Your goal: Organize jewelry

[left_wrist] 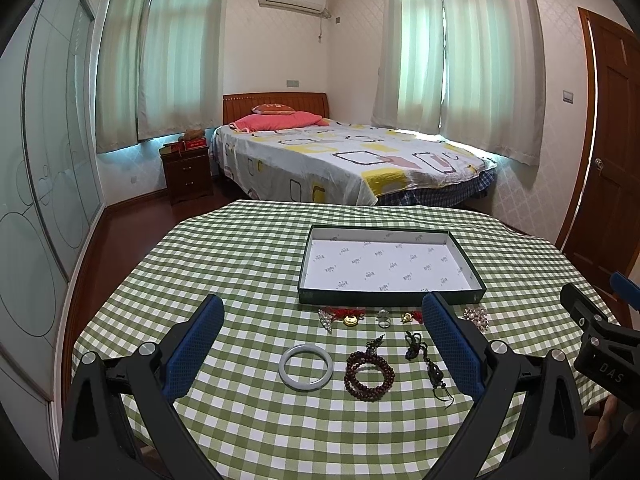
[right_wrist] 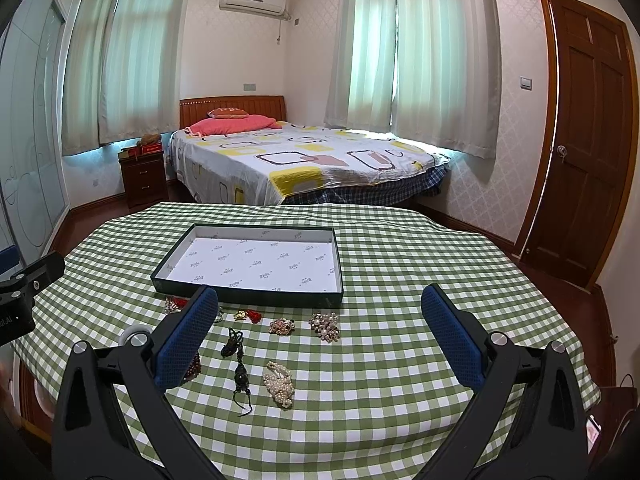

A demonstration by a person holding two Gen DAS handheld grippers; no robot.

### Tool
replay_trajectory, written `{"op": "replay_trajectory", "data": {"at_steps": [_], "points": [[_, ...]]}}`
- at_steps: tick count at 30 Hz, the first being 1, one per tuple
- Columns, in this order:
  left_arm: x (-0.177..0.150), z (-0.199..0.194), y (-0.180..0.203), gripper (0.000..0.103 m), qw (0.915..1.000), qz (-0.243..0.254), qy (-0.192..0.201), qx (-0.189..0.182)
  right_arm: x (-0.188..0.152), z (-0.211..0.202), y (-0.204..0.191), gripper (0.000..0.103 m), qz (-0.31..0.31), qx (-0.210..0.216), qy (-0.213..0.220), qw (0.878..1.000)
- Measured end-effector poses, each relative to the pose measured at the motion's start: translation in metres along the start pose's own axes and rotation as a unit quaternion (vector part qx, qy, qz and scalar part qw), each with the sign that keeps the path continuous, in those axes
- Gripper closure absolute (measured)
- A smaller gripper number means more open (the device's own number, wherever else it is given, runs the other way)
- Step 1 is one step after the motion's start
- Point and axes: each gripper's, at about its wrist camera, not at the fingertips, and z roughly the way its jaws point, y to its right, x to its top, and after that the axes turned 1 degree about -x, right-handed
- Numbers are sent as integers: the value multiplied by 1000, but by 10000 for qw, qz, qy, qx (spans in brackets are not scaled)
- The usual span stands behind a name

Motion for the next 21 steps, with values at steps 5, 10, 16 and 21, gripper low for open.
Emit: {"op": "replay_trajectory", "data": {"at_steps": [5, 10, 16, 21], "points": [[-2, 1, 1, 7, 10000, 3, -1, -3, 0, 0, 0, 4, -1, -2, 2, 10000], [-3, 1, 2, 7, 10000, 4, -2, -2, 0, 0, 0, 4, -1, -1, 2, 10000], [-4, 1, 2, 7, 10000, 6, -10, -11, 0, 0, 0, 4, -1, -6, 3, 10000], [-5, 1, 2, 7, 10000, 6, -14, -13, -1, 0, 0, 4, -7, 4, -1, 10000]]}}
